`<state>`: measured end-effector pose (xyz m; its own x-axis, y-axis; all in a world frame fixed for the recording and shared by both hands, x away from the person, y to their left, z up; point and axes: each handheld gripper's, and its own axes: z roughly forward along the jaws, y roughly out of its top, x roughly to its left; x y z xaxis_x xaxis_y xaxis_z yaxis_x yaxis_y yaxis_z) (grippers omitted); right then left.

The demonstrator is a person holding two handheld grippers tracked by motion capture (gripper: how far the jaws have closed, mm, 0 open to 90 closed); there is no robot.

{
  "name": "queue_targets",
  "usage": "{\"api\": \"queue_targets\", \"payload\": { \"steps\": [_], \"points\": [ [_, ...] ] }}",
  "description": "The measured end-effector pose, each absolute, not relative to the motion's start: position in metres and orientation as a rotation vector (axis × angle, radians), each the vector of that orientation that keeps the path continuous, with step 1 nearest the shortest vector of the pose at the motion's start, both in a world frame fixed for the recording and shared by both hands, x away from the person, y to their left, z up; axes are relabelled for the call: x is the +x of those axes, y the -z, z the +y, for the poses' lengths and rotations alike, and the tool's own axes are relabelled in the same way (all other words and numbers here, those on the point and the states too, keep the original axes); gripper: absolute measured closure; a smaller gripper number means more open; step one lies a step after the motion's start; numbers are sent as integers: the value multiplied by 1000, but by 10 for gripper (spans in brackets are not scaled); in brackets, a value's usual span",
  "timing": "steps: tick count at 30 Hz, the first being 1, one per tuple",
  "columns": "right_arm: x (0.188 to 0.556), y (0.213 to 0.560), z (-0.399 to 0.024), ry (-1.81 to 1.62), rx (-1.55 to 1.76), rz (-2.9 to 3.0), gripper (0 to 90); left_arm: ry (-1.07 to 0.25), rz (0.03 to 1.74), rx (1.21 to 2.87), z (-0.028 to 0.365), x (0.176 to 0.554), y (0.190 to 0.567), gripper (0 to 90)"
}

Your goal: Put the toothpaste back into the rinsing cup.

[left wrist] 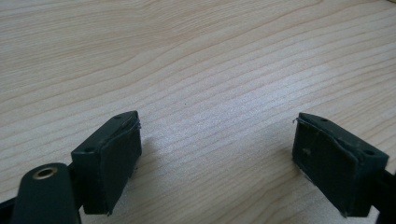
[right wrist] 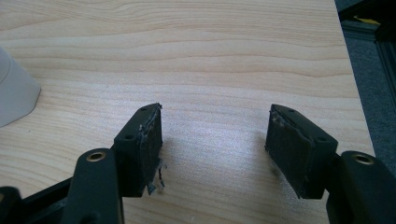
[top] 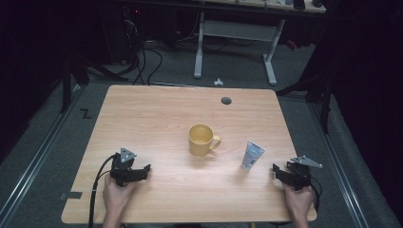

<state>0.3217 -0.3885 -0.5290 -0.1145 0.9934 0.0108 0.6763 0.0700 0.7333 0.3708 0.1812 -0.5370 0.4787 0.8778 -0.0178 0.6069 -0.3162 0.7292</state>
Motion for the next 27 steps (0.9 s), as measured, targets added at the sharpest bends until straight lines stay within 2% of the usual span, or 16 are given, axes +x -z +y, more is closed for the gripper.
{"api": "queue_targets", "payload": {
  "steps": [13, 16, 27],
  "points": [
    [322, 529, -392, -817, 1601, 1903, 356, -515, 1230, 2035, 182, 371, 537, 182],
    [319, 528, -393, -809, 1616, 1883, 435, -514, 1231, 2035, 182, 371, 537, 186],
    [297, 518, -393, -881, 1558, 1848, 426, -517, 1235, 2031, 182, 371, 537, 196]
  ]
}}
